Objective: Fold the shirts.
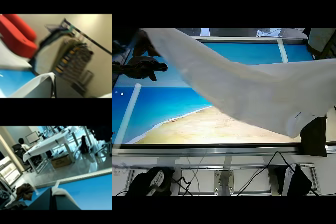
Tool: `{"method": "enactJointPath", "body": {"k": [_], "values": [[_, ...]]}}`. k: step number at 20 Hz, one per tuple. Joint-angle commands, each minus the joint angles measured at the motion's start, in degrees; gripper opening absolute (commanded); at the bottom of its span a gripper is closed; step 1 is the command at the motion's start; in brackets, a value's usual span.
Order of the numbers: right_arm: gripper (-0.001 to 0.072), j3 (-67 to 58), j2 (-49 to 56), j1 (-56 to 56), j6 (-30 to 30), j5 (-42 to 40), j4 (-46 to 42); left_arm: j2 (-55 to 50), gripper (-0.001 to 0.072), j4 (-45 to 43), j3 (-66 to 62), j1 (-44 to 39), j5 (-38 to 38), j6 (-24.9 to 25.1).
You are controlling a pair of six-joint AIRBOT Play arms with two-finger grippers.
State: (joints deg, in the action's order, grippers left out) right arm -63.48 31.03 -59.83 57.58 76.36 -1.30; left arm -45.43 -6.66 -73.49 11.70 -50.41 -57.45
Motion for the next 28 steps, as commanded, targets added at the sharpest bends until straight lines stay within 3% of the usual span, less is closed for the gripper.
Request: {"method": "enactJointPath", "body": {"k": [1, 2, 4, 7, 10, 12, 15, 18, 19, 24, 28], "values": [[0.0021, -10.6, 3.5, -1.7, 0.0, -1.7, -2.5, 7.3, 0.0013, -23.9, 0.1, 0.1, 6.4, -13.3], [0.0021, -12.3, 6.3, -1.7, 0.0, -1.5, -4.2, 6.1, 0.0013, -29.5, 0.1, 0.1, 2.7, -17.9], [0.0021, -12.8, 11.9, 0.9, 0.6, -0.5, -7.6, 2.2, 0.0013, -33.5, 0.0, 0.1, -2.9, -20.0], [0.0022, -12.6, 21.6, 13.7, 3.3, 0.9, -20.3, -5.0, 0.0013, -33.5, 0.0, -0.3, 0.0, -20.2], [0.0022, -11.4, 32.0, 33.1, 3.3, -9.0, -32.8, -13.5, 0.0013, -34.2, 0.0, -2.6, 2.5, -20.2], [0.0021, -11.3, 39.7, 44.0, 4.2, -20.0, -38.4, -20.0, 0.0013, -34.4, 0.0, -4.7, 6.9, -20.1], [0.0021, -11.4, 51.4, 50.7, 4.1, -33.2, -38.4, -29.8, 0.0013, -35.0, 0.0, -6.4, 16.6, -20.2], [0.0020, -15.1, 59.9, 49.3, 3.9, -36.0, -38.2, -37.5, 0.0012, -35.0, -0.4, -6.3, 27.6, -21.0], [0.0021, -17.4, 61.8, 48.3, 3.9, -36.0, -38.2, -40.1, 0.0012, -35.4, -2.2, -6.1, 28.2, -20.9], [0.0021, -27.0, 63.9, 44.4, 3.9, -32.9, -38.3, -52.0, 0.0012, -40.0, -19.2, -6.0, 14.6, -20.8], [0.0021, -27.5, 63.8, 45.4, 3.8, -24.4, -40.5, -53.3, 0.0012, -43.6, -20.5, -6.0, 6.6, -23.8]]}}
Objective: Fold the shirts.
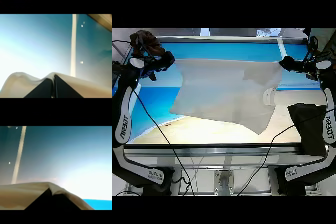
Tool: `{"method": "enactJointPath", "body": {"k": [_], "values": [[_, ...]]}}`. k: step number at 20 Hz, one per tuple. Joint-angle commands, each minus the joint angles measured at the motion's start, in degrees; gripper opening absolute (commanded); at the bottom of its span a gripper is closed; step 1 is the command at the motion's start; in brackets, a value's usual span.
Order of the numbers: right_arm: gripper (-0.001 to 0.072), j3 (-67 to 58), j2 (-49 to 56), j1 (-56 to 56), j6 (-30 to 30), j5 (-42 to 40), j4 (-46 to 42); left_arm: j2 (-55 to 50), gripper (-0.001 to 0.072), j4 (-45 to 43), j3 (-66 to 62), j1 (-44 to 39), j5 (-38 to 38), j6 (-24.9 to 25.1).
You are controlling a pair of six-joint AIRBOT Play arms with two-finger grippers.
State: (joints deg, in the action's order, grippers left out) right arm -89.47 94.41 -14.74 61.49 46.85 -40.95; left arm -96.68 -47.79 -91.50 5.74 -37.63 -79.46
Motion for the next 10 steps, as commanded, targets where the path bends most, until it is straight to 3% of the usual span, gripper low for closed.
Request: {"method": "enactJointPath", "body": {"k": [1, 4, 10], "values": [[0.0021, -1.7, -0.3, 0.6, -1.8, 5.0, 1.8, -1.4, 0.0013, -1.1, -2.7, -0.1, -5.6, -1.6], [0.0020, -5.9, -4.6, 0.6, -4.9, 5.6, 6.4, 3.6, 0.0012, 3.0, -5.5, -0.5, -3.4, 5.2], [0.0021, -14.2, -24.1, 0.1, -2.4, 12.2, -5.2, 24.2, 0.0013, -0.2, -12.0, -1.2, -4.4, 10.8]]}}
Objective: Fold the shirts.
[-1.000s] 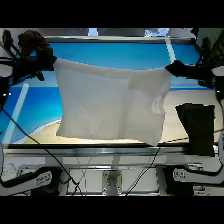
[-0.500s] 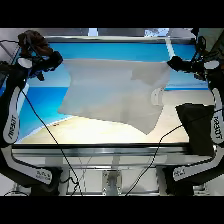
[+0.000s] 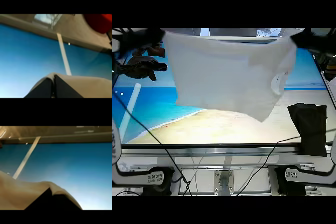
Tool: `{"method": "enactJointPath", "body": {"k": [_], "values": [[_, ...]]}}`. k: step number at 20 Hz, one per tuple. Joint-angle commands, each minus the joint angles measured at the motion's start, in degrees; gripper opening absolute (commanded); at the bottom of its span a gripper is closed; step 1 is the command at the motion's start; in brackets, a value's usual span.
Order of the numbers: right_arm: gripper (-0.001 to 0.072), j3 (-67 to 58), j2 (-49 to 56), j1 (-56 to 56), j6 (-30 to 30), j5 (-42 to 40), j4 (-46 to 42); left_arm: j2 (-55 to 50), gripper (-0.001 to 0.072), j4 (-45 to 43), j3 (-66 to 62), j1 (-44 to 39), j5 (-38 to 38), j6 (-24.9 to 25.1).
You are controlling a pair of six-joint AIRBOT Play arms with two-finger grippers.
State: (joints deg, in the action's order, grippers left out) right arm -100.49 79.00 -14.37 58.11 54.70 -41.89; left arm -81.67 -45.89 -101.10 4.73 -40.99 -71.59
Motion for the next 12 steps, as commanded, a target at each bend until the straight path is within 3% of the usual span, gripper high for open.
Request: {"method": "enactJointPath", "body": {"k": [1, 4, 8, 12], "values": [[0.0021, -3.7, -12.9, -0.3, 1.0, 6.5, -5.1, 13.3, 0.0012, -4.0, -2.4, -0.2, -1.7, 2.9], [0.0020, -4.0, -25.7, -1.2, 3.1, 9.7, -9.9, 25.2, 0.0012, -11.8, -2.4, -0.2, -4.4, 1.9], [0.0019, -4.8, -41.3, -4.9, 4.1, 6.8, -21.0, 36.4, 0.0012, -14.2, -2.4, -0.2, -4.8, 0.9], [0.0018, -11.5, -44.5, -4.8, 6.7, 7.8, -29.5, 39.5, 0.0012, -14.6, -2.4, -0.1, -5.7, -1.0]]}}
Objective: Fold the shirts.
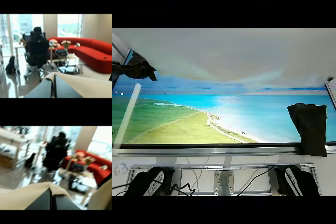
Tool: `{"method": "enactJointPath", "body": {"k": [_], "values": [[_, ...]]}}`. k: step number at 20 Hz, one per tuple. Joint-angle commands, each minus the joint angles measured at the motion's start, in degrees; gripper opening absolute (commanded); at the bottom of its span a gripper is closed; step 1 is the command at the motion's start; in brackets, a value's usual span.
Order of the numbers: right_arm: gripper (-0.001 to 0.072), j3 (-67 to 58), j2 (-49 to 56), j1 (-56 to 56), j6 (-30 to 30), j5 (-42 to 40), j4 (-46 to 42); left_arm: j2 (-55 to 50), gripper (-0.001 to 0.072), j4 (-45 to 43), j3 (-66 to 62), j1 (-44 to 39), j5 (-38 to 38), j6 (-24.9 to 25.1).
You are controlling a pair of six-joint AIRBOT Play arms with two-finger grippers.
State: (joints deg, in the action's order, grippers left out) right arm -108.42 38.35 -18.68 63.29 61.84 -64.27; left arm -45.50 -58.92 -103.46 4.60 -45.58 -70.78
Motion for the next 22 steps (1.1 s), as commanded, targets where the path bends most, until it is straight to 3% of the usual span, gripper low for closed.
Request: {"method": "enactJointPath", "body": {"k": [1, 4, 7, 9, 11, 14, 16, 20, 22], "values": [[0.0019, -3.9, -3.5, -0.5, 1.6, 0.9, -7.1, 3.0, 0.0011, -1.6, 0.0, 0.0, -2.1, -2.6], [0.0019, -3.8, 1.4, -0.5, 2.8, 6.0, -1.5, 0.8, 0.0011, -3.3, 0.0, 0.0, -7.4, -5.2], [0.0020, -0.9, 11.3, -0.5, 2.8, 15.1, 9.6, -3.6, 0.0012, -12.2, 0.0, 0.0, -17.1, -11.0], [0.0021, 4.3, 18.1, -0.5, 2.7, 18.3, 16.2, -8.0, 0.0012, -15.3, 1.4, 0.0, -24.0, -11.7], [0.0021, 10.1, 23.6, -0.1, 1.5, 17.6, 18.1, -12.0, 0.0012, -15.8, 5.4, 0.0, -24.8, -11.7], [0.0020, 17.5, 31.6, 2.2, -0.4, 10.6, 14.2, -20.2, 0.0012, -16.2, 14.9, 0.0, -19.6, -11.8], [0.0020, 20.1, 37.9, 3.5, -1.3, 3.2, 12.3, -27.5, 0.0012, -16.2, 19.5, 0.0, -12.1, -11.8], [0.0020, 20.2, 50.6, 4.4, -1.6, -11.7, 13.5, -43.3, 0.0012, -16.8, 18.0, 0.0, 5.0, -18.1], [0.0019, 20.3, 55.4, 4.6, -1.7, -14.8, 13.5, -49.1, 0.0012, -16.5, 14.6, 0.0, 9.5, -19.6]]}}
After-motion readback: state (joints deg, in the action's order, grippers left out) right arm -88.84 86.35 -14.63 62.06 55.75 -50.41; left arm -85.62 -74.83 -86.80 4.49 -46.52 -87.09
